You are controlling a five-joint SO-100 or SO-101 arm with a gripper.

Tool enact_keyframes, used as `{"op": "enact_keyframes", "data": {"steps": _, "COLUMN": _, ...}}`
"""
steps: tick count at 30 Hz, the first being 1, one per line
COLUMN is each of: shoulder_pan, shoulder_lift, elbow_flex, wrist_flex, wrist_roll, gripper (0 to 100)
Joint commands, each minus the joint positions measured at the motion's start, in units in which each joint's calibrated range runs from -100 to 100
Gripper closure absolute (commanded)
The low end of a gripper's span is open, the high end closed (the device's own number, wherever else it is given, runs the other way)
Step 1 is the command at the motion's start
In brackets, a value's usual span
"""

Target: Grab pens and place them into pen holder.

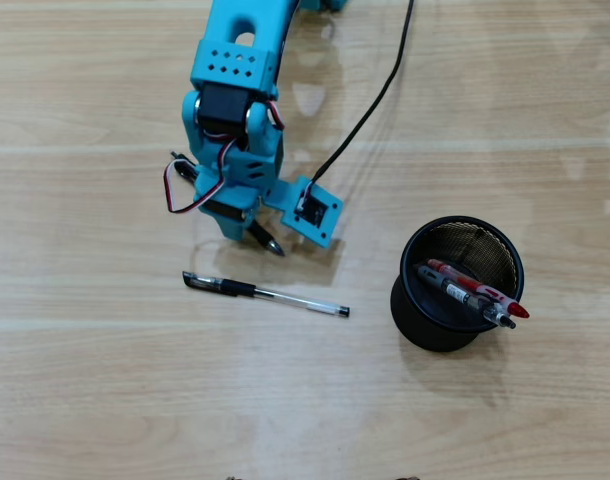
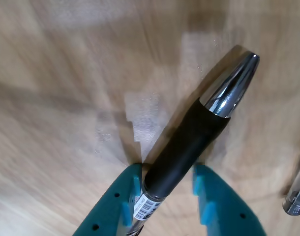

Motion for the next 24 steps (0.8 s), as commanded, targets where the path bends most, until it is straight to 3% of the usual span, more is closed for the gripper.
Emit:
{"op": "enact_keyframes", "data": {"steps": 1, "shoulder_pan": 1.9, "shoulder_lift": 1.1, "elbow_flex": 0.1, "wrist_flex": 0.9, "wrist_roll": -3.4, "gripper": 98}}
{"op": "enact_keyframes", "data": {"steps": 8, "shoulder_pan": 1.5, "shoulder_lift": -9.7, "elbow_flex": -14.3, "wrist_flex": 13.5, "wrist_roll": -6.7, "gripper": 98}}
{"op": "enact_keyframes", "data": {"steps": 13, "shoulder_pan": -5.8, "shoulder_lift": -19.9, "elbow_flex": -33.3, "wrist_flex": 13.8, "wrist_roll": -19.8, "gripper": 98}}
{"op": "enact_keyframes", "data": {"steps": 19, "shoulder_pan": -19.3, "shoulder_lift": -22.1, "elbow_flex": -41.2, "wrist_flex": -8.4, "wrist_roll": -33.2, "gripper": 98}}
{"op": "enact_keyframes", "data": {"steps": 24, "shoulder_pan": -27.6, "shoulder_lift": -21.6, "elbow_flex": -29.9, "wrist_flex": -25.6, "wrist_roll": -42.7, "gripper": 98}}
